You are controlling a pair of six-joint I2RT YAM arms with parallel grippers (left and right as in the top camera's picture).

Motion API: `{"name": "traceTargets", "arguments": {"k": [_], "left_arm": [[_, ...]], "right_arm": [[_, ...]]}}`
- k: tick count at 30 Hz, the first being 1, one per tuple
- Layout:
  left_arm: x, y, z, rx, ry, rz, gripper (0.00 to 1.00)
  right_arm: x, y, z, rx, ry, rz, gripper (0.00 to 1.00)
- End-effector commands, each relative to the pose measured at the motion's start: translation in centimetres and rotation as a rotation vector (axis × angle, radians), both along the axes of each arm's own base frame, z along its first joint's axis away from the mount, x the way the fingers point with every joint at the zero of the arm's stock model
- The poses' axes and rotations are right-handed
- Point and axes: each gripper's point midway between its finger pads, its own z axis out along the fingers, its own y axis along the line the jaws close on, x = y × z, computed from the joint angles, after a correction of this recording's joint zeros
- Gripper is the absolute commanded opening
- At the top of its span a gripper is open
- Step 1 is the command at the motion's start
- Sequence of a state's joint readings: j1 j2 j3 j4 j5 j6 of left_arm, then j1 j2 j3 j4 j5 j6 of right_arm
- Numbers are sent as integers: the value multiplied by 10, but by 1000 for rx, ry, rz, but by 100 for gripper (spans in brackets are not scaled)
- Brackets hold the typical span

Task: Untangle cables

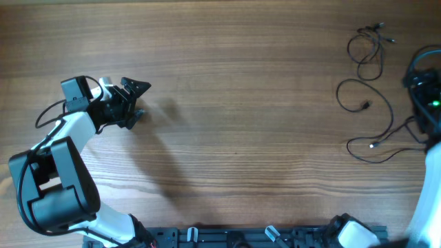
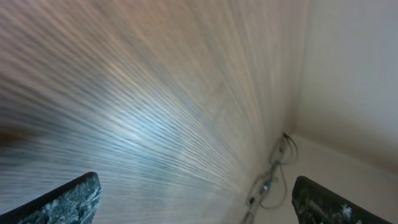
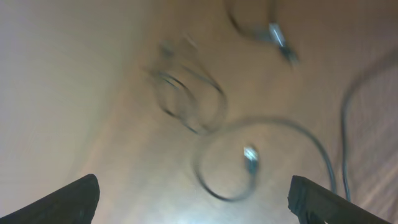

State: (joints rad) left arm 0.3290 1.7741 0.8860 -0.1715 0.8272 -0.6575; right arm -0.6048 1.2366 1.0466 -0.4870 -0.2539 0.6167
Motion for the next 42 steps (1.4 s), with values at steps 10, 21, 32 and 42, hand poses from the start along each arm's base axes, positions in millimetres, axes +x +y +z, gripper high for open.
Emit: {"name": "traceTargets", "arguments": {"k": [10, 21, 32, 42], "left_arm": [[-1, -1, 7, -6, -10, -1, 100], [-4, -2, 5, -12, 7, -1, 100], [-4, -2, 5, -11, 7, -1, 100], [1, -15, 25, -63, -77, -61, 100]], "right_arm": [[71, 46, -103, -405, 301, 459, 9], [53, 44, -231, -254, 605, 450, 4], [-23, 52, -216, -41, 850, 204, 4], [-72, 79, 20, -284, 246, 183, 4]]}}
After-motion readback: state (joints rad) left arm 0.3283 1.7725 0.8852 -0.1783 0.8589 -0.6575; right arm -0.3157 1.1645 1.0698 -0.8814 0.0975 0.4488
